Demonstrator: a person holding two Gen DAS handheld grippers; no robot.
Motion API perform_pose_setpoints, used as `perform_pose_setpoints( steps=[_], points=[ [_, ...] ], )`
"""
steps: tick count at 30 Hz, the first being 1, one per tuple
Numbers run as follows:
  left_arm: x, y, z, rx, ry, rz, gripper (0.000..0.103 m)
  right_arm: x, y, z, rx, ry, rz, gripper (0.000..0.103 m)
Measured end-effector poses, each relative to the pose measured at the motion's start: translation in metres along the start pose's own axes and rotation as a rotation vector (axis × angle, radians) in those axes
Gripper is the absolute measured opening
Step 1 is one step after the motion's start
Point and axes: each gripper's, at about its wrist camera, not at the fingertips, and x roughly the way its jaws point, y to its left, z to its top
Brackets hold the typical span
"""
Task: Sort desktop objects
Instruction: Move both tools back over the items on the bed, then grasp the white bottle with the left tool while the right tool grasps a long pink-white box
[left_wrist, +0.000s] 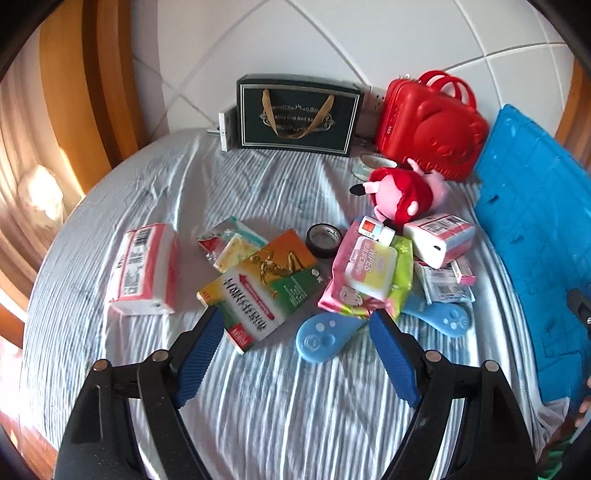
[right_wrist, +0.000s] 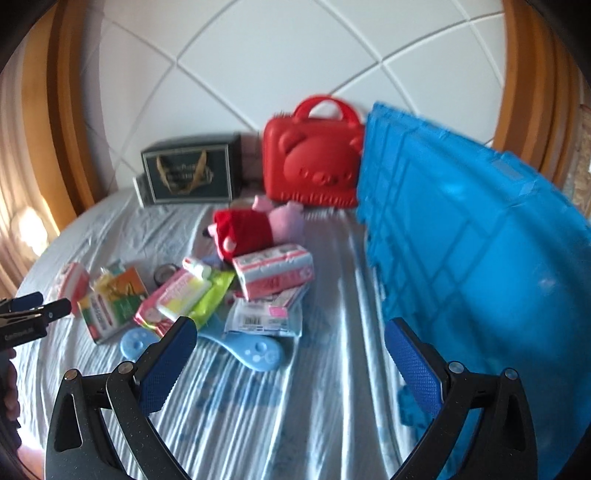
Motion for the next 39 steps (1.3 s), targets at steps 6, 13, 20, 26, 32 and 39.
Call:
perform_pose_setpoints(
  steps=[6,13,20,26,32,39],
  points=[
    [0.051,-0.028,0.038,0.081,0.011,-0.023,0.081,0.064,-0.012,0.005,0.042,0.106,0.005,0.103],
    [0.132,-0.084,0.066,0.236,0.076,-0.071,0.081,0.128,-0.028,0.005,0.089,0.205,-0.023,0.103],
    [0.185,-0.111,0.082,0.295,0.105,-0.103,0.081,0.175,-0.034,0.012,0.115,0.27,-0.015,0.103],
    [0.205,-0.11,0.073,0.286,0.154,-0.15,0.051,0.208,-0.027,0.014,0.125,0.321,0.021,0.103],
    [0.196,-0.106,0.071,0.269,0.121,-0.126,0.051,0.238,-0.022,0.012,0.136,0.379,0.046,0.076],
    [0.149,-0.103,0.05,0.249,0.088,-0.132,0.051,0.211,-0.026,0.004,0.144,0.365,0.05,0.029]
  ],
)
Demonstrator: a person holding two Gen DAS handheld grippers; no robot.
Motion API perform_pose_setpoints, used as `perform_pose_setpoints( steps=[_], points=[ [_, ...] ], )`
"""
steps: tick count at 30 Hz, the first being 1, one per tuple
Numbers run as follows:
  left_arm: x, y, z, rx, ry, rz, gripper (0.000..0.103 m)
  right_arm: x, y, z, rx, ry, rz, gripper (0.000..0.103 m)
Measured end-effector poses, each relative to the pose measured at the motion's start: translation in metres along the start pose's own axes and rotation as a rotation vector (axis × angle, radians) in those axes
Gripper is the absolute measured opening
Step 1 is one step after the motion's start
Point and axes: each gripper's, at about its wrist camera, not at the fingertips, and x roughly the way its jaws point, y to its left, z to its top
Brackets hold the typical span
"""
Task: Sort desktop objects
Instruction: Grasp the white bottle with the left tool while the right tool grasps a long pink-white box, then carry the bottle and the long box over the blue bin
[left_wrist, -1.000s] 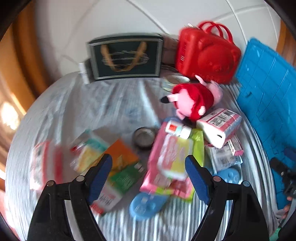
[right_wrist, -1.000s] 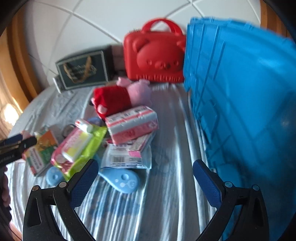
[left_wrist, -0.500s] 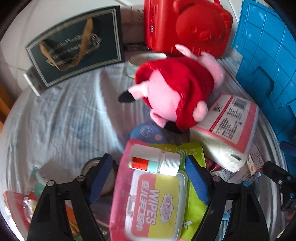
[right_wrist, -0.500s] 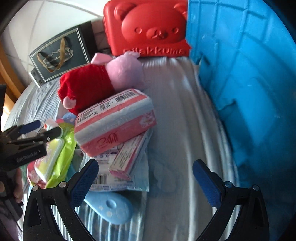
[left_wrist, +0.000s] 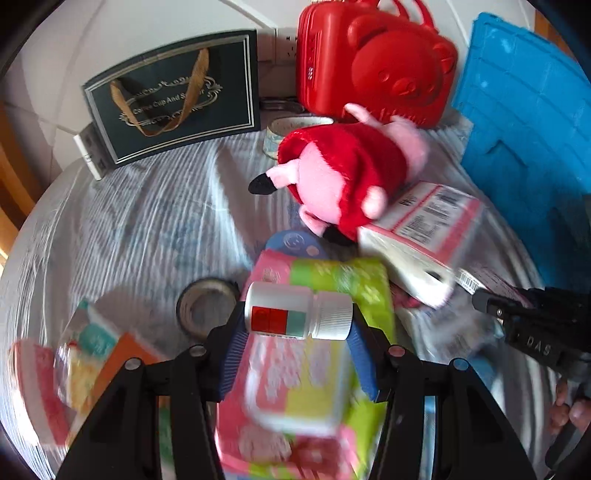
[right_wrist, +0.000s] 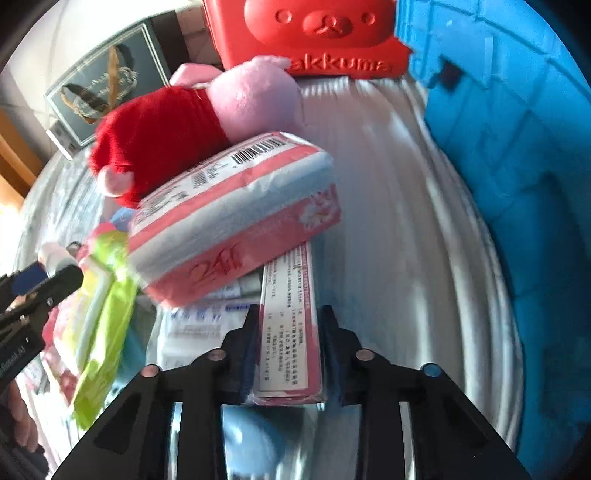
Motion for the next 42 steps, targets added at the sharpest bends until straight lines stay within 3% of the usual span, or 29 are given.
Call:
perform_pose_setpoints(
  steps=[7,15,20,26,31,42],
  points=[
    [-0.068,-0.012,-0.035,-0.025,-0.057,-0.002,0.051,-0.084,0.009,-0.042,-0.04,-0.107,0.044,0.028],
    [-0.17,-0.038,-0.053,0.003,-0.217,0.008,0.051,-0.198,0.031,-0.079,-0.119,-0.307,0.083,0.029],
    [-0.211,-0.062,-0.055,0.031,-0.295,-0.018,0.051,-0.266,0.026,-0.096,-0.139,-0.442,0.076,0.029],
    [-0.248,-0.106,-0.05,0.086,-0.381,-0.068,0.051,-0.336,-0.009,-0.114,-0.118,-0.586,0.077,0.029],
    [-0.266,-0.144,-0.043,0.127,-0.418,-0.095,0.051,-0.378,-0.052,-0.128,-0.067,-0.683,0.019,0.029],
    [-0.3,-0.254,-0.022,0.252,-0.508,-0.184,0.051,-0.412,-0.156,-0.151,0.079,-0.756,-0.099,0.029]
  ],
)
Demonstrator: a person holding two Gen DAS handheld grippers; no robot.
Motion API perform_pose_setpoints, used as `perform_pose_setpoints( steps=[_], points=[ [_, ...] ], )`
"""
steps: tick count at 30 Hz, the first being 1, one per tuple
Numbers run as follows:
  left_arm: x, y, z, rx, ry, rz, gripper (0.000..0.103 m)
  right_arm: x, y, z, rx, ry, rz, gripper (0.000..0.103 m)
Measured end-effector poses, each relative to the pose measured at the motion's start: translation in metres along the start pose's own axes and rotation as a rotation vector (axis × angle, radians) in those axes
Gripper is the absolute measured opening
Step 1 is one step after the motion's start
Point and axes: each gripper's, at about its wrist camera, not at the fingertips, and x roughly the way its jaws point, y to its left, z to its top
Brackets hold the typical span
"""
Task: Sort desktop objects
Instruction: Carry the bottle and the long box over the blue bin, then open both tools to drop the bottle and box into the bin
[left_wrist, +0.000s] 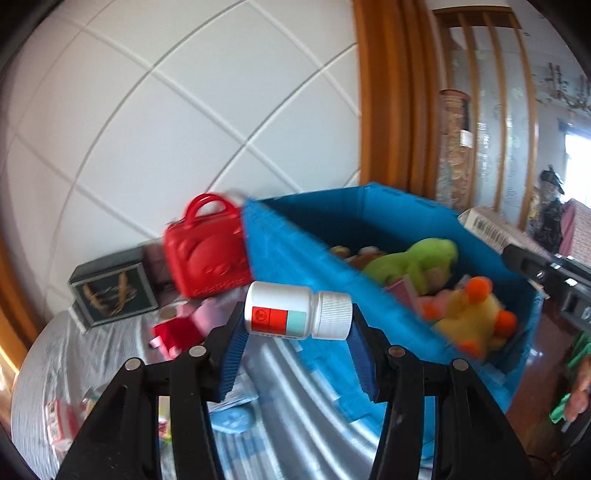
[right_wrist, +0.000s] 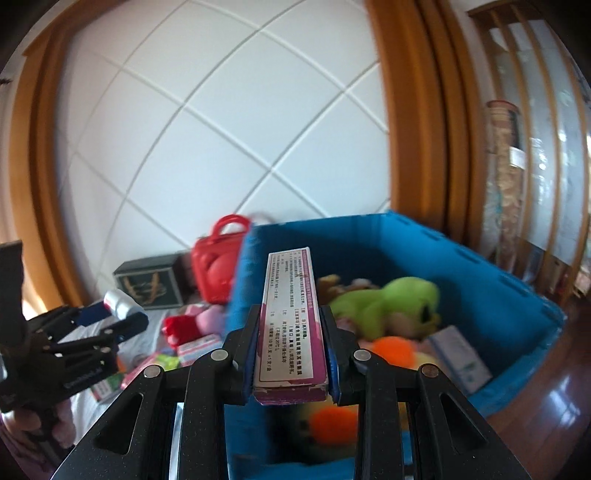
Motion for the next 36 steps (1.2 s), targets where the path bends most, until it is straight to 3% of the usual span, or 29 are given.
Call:
perform_pose_setpoints(
  steps=[11,18,28,36],
  points=[
    [0.027,-0.099,0.04,0.066,0.014,-0.119,0.051,0.002,-0.105,-0.006,0.084,0.0,-0.114,0.029],
    [0.057,-0.139,0.052,0.082,0.065,-0.113,0.051,0.02,-0.152,-0.011,0.118,0.023,-0.135,0.029],
    [0.079,-0.153,0.048,0.141,0.189,-0.078,0.051,0.057,-0.164,-0.012,0.128,0.062,-0.112,0.029],
    [0.087,-0.145,0.045,0.102,0.251,-0.092,0.051,0.079,-0.149,-0.011,0.101,0.088,-0.079,0.029]
  ],
)
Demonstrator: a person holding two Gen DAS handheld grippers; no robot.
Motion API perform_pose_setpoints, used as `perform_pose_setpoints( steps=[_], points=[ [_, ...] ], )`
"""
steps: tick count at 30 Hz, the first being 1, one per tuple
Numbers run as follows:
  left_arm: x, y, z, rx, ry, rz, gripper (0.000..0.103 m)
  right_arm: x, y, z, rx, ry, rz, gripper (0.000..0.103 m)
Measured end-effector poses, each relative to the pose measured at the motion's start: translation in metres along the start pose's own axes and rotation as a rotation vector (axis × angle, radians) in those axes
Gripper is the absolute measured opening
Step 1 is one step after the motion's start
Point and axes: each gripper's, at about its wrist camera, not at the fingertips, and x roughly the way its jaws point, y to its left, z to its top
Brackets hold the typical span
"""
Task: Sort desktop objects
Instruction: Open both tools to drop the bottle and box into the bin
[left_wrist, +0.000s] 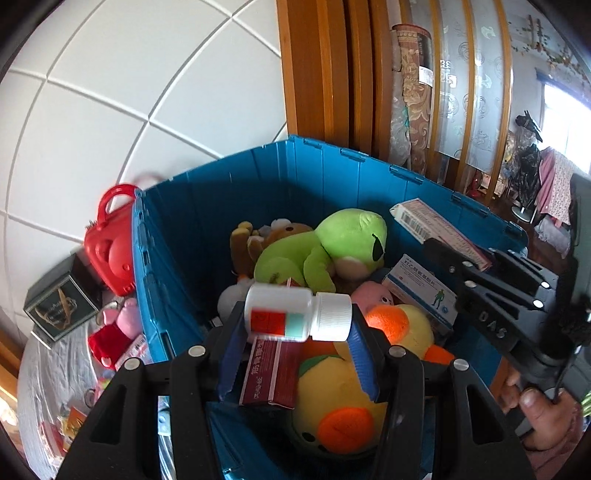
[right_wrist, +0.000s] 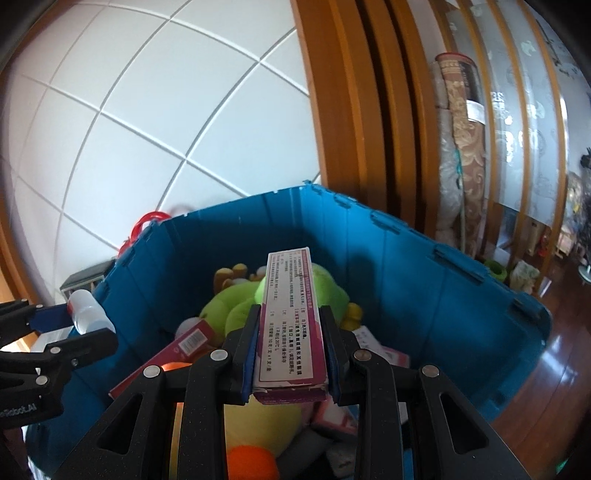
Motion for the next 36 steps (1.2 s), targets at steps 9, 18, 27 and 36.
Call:
perform_pose_setpoints(
  steps=[9,18,27,36],
  points=[
    [0.003,0.004,0.0,-0.027,0.016,-0.013,0.052,0.017,0.003,-0.004,0.003,0.033,-0.011,0.03],
    [0.0,0.01,0.002,-0.059,-0.001,-0.023,0.071,0.013,0.003,-0.004,0.003,0.027,-0.039,0.056],
    [-0.007,0.014,-0.002,-0.077,-0.028,-0.019,0.071,-0.011,0.004,-0.002,0.0,-0.018,-0.084,0.087],
    [-0.035,0.032,-0.015,-0.088,-0.092,-0.03,0.071,-0.045,0.022,-0.003,-0.018,-0.052,-0.121,0.1]
  ],
)
